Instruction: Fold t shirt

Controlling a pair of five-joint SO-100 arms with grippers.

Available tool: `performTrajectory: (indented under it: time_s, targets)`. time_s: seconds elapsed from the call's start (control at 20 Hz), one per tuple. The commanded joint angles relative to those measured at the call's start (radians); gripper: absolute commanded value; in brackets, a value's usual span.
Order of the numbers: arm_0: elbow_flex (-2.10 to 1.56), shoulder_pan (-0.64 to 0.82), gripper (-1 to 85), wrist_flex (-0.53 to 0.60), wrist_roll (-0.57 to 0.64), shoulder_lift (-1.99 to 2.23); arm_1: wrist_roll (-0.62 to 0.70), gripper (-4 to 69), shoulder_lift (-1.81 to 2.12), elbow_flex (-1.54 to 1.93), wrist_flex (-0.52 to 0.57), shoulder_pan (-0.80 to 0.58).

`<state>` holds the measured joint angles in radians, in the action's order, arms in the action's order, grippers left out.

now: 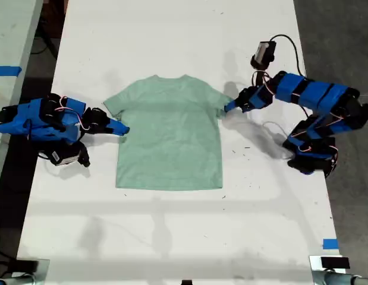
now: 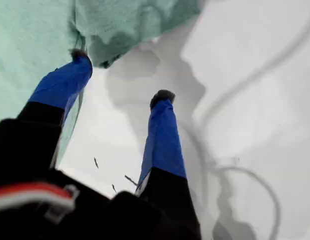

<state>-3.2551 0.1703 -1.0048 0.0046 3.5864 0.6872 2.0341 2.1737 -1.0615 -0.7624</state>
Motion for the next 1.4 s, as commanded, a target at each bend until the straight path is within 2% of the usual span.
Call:
performTrajectory:
  time_s: [0.0,0.15,0.2,0.25,0.5,0.65,0.8,0.9,1.0,1.1,1.2,1.35]
  targets:
    - [-0.035,-0.008,5.7,-0.003,-0.02,0.008,0.064,26.7,-0.176,-0.224,0.035,-0.057]
    - [-0.035,-0.005,5.6,-0.003,-0.02,0.008,0.077,24.0,-0.417,-0.46,-0.041,-0.066]
    - [-0.035,-0.005,5.6,-0.003,-0.02,0.008,0.075,17.4,-0.477,-0.502,-0.044,-0.066]
    - [-0.035,-0.005,5.6,-0.003,-0.02,0.008,0.063,2.6,-0.518,-0.528,-0.044,-0.066]
    - [-0.035,-0.003,5.5,-0.005,-0.02,0.008,0.054,1.7,-0.571,-0.615,-0.074,-0.041]
    - [-0.035,-0.002,5.5,-0.005,-0.02,0.008,0.06,1.7,-0.514,-0.799,-0.189,0.026]
    - [-0.035,0.005,5.5,-0.005,-0.02,0.008,0.061,1.7,-0.574,-1.088,-0.287,0.163]
    - [-0.035,0.008,5.6,-0.005,-0.02,0.008,0.06,1.7,-0.64,-1.169,-0.264,0.262]
    - [-0.035,0.008,5.7,-0.005,-0.02,0.008,0.069,1.7,-0.713,-1.177,-0.186,0.368]
    - [-0.035,0.009,5.8,-0.005,-0.02,0.008,0.097,7.4,-0.815,-1.249,-0.163,0.477]
    - [-0.035,0.011,5.9,-0.005,-0.02,0.008,0.089,24.2,-0.838,-1.331,-0.268,0.512]
    - [-0.035,0.011,5.8,-0.005,-0.02,0.008,0.018,38.9,-0.588,-1.224,-0.477,0.407]
